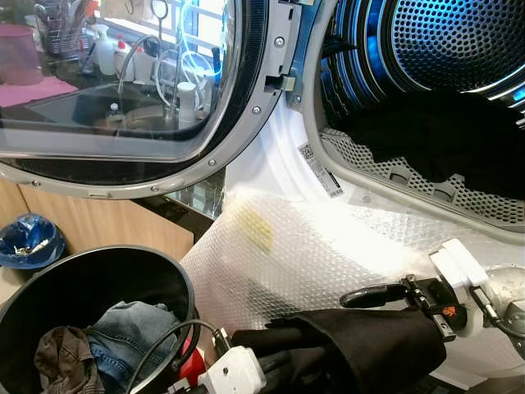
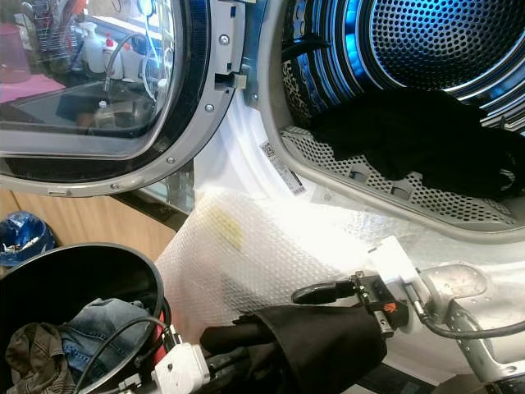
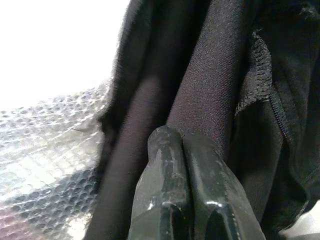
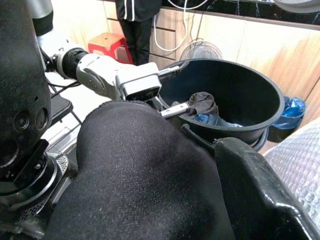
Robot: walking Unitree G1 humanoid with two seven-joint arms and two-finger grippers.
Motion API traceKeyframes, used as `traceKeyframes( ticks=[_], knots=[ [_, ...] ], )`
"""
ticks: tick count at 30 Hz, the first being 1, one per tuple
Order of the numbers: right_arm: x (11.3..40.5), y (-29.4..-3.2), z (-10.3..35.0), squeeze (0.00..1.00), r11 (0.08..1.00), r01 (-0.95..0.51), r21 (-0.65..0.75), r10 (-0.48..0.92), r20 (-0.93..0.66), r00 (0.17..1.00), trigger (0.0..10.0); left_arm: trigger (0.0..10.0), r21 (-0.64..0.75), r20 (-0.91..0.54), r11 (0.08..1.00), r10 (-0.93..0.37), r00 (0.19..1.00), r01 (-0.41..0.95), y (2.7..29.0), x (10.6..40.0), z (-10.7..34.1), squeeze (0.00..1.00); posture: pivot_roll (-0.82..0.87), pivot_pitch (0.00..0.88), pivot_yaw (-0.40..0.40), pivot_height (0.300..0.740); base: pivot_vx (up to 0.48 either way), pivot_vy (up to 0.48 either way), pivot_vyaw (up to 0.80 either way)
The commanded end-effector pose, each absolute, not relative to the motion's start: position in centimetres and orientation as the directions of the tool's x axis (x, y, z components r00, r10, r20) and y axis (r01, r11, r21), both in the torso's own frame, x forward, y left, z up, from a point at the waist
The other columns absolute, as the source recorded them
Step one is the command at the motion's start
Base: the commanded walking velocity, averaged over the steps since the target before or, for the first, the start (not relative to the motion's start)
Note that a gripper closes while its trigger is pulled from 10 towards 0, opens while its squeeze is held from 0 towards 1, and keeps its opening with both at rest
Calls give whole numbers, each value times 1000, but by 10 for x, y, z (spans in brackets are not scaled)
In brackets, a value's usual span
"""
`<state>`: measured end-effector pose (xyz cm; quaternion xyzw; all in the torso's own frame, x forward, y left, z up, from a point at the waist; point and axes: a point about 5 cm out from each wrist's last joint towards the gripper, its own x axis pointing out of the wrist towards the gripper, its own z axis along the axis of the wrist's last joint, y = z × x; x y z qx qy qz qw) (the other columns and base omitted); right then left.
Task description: Clothes washing
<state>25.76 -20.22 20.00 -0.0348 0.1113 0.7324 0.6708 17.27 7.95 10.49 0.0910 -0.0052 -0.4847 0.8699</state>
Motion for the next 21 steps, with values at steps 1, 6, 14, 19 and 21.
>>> traceKeyframes(
  ticks=[1,6,14,19,21],
  knots=[
    [261,-208,210,0,-51,-995,82,977,-202,-67,10000,10000,100,-55,482,-871,488,870,75,162,110,1000,53,28,-181,740,0,0,0],
    [264,-209,211,0,-51,-995,84,977,-201,-67,10000,10000,64,-62,479,-874,482,876,81,155,113,1000,68,32,-188,740,0,0,0],
    [268,-207,212,0,-69,-995,78,973,-215,-85,10000,10000,33,-49,464,-884,465,885,82,156,121,1000,71,33,-199,740,0,0,0],
    [272,-205,212,0,-72,-995,73,972,-217,-87,10000,10000,46,-25,503,-863,504,863,83,160,125,1000,74,41,-202,740,0,0,0],
    [273,-205,212,0,-68,-995,70,973,-214,-82,10000,10000,71,10,563,-826,564,824,85,165,131,1000,74,42,-202,740,0,0,0]
  ],
)
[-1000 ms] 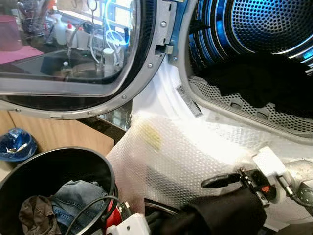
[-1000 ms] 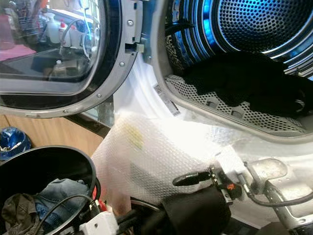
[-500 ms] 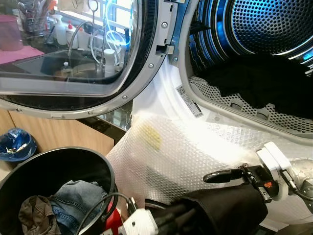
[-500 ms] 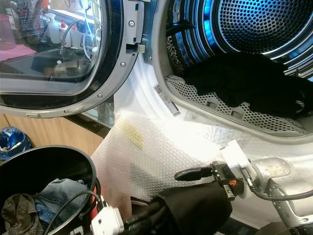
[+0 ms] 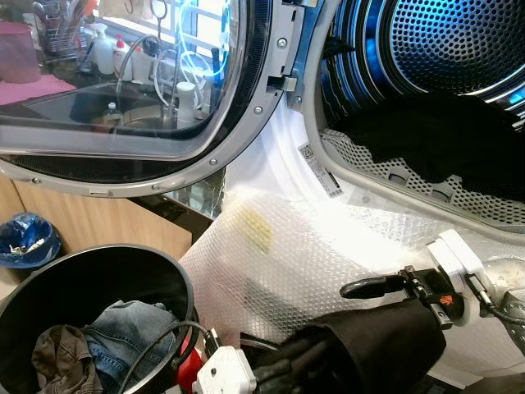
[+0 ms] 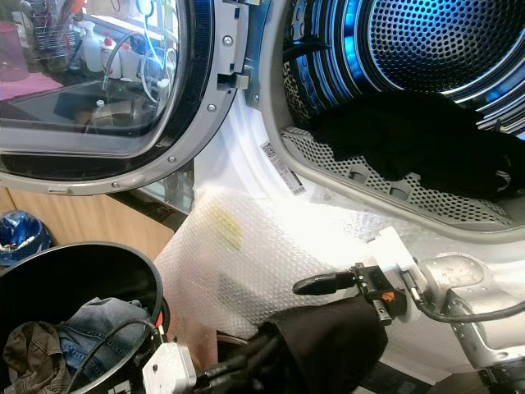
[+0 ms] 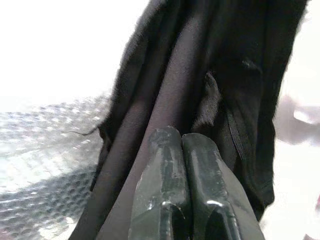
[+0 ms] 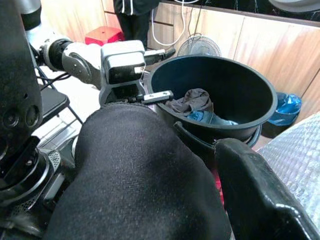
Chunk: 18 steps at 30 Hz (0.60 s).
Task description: Clothes washing
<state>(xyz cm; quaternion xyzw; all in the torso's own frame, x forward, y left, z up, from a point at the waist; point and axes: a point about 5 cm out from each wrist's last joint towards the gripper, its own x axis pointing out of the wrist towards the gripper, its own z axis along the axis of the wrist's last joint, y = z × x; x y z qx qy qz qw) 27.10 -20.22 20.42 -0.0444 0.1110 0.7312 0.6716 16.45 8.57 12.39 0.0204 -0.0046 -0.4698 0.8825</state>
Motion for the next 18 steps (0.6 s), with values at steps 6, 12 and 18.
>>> traceKeyframes(
  ticks=[6,12,18],
  knots=[
    [273,-203,201,0,-45,-996,76,976,-211,-61,10000,10000,37,90,851,-525,846,524,102,169,134,1000,73,39,-171,740,0,0,0],
    [275,-202,196,0,-36,-996,83,978,-202,-52,10000,10000,130,145,985,-132,981,113,147,178,131,0,86,40,-160,740,0,0,0],
    [276,-200,195,0,-38,-996,78,978,-201,-53,10000,10000,117,154,989,-103,983,86,156,179,129,1000,81,40,-151,740,0,0,0]
  ],
)
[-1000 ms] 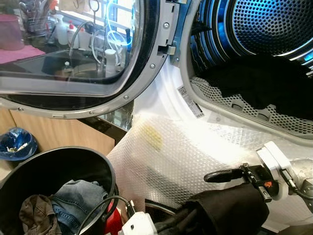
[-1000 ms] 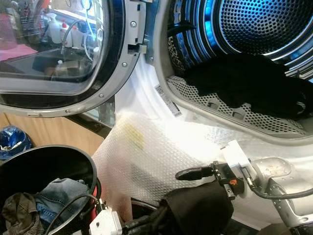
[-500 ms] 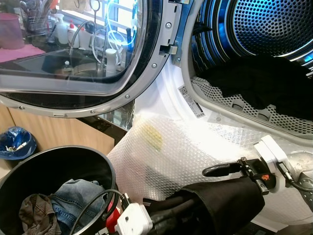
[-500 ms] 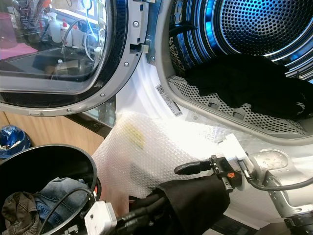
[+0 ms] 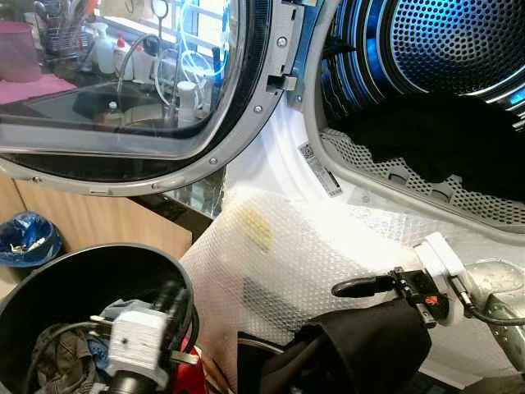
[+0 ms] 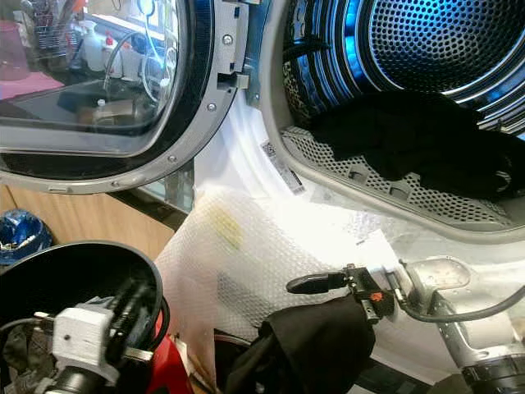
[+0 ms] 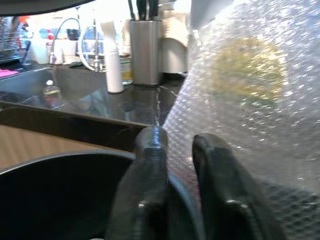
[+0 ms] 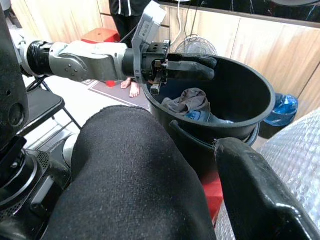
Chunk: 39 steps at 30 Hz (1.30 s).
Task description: Clothes washing
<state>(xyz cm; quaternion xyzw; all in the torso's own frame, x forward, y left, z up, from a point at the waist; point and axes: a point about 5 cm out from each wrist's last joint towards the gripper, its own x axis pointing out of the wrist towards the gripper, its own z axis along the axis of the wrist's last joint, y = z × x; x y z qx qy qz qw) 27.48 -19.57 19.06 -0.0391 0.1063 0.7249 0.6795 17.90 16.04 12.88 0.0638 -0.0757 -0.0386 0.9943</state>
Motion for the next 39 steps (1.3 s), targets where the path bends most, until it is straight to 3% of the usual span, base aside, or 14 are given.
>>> traceKeyframes(
  ticks=[1,9,11,12,19,20,21,22,32,39],
  knots=[
    [276,-201,195,0,-38,-996,79,978,-202,-53,10000,10000,117,154,988,-119,981,102,153,178,129,1000,81,39,-149,740,0,0,0],
    [275,-202,194,0,-37,-996,79,977,-208,-52,10000,10000,116,157,983,-161,974,143,146,178,127,1000,79,35,-146,740,0,0,0],
    [275,-202,194,0,-38,-996,79,977,-208,-54,10000,10000,109,141,975,-209,968,195,143,177,125,1000,79,35,-146,740,0,0,0],
    [275,-202,193,0,-47,-996,79,974,-216,-63,10000,10000,132,87,942,-322,943,309,137,173,119,1000,79,31,-145,740,0,0,0],
    [271,-194,198,0,-105,-993,51,966,-232,-114,10000,10000,174,12,893,-424,906,416,135,165,110,1000,81,21,-140,740,0,0,0],
    [269,-187,203,0,-137,-990,29,963,-230,-140,10000,10000,188,-14,864,-473,881,467,130,162,106,906,80,19,-139,740,0,0,0],
    [269,-187,203,0,-137,-990,29,963,-230,-140,10000,10000,188,-14,864,-473,881,467,130,162,106,906,80,19,-139,740,0,0,0],
    [268,-182,209,0,-155,-988,15,963,-219,-155,10000,10000,204,-29,845,-499,866,494,127,160,104,0,78,19,-139,740,0,0,0],
    [228,-164,221,0,-384,-923,12,889,-266,-373,10000,10000,231,-69,750,-623,779,620,113,160,98,0,60,40,-149,740,0,0,0],
    [235,-151,220,0,-384,-923,-26,898,-245,-366,10000,10000,198,-117,662,-716,688,723,104,154,97,0,53,49,-149,740,0,0,0]
  ],
)
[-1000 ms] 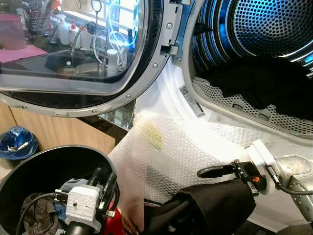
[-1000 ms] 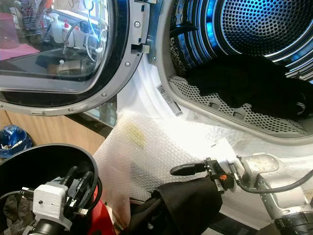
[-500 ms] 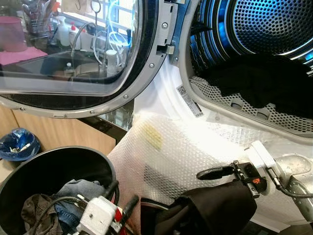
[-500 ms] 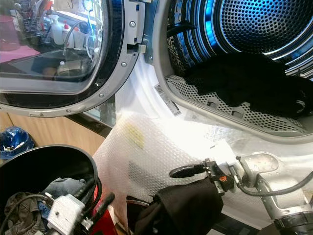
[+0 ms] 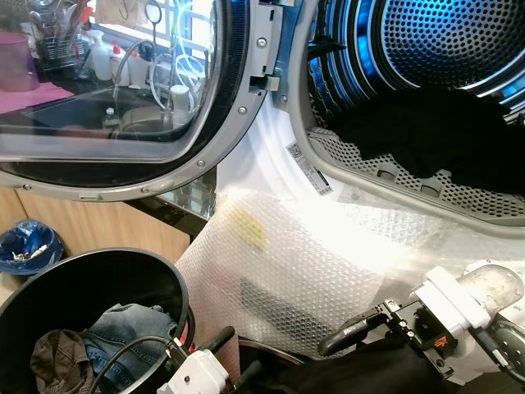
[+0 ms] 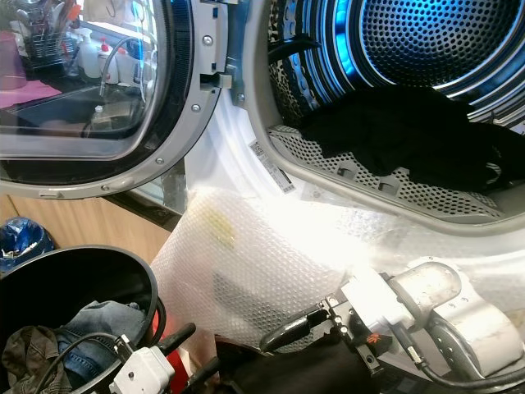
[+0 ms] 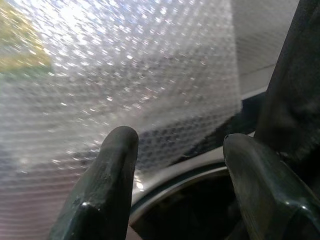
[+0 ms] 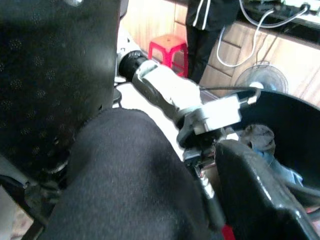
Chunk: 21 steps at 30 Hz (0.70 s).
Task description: Clothes washing
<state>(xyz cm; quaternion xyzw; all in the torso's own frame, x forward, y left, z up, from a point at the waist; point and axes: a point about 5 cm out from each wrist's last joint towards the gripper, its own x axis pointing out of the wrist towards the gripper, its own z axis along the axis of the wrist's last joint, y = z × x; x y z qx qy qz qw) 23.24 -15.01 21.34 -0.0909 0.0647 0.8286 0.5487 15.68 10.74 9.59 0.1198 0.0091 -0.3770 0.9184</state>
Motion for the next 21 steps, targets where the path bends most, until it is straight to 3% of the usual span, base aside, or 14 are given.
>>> traceKeyframes(
  ticks=[1,8,9,12,17,21],
  knots=[
    [239,-149,219,0,-368,-929,-40,905,-244,-348,10000,10000,201,-126,649,-725,677,733,104,152,97,0,53,49,-149,740,0,0,0],
    [261,-135,215,0,-233,-961,-148,950,-247,-192,10000,10000,218,-129,692,-678,724,688,114,146,100,0,73,34,-148,740,0,0,0],
    [275,-128,214,0,-147,-971,-189,966,-236,-101,10000,10000,215,-137,712,-656,742,668,117,141,99,0,100,22,-150,740,0,0,0],
    [286,-121,216,0,-80,-968,-237,978,-205,-31,10000,10000,210,-145,715,-652,745,667,117,137,99,0,113,12,-152,740,0,0,0],
    [288,-116,218,0,-90,-968,-233,982,-183,-47,10000,10000,208,-148,710,-657,740,672,116,137,99,0,124,2,-153,740,0,0,0],
    [284,-116,222,0,-150,-967,-208,978,-176,-114,10000,10000,228,-141,710,-653,744,666,117,140,101,0,125,0,-152,740,0,0,0]
  ],
)
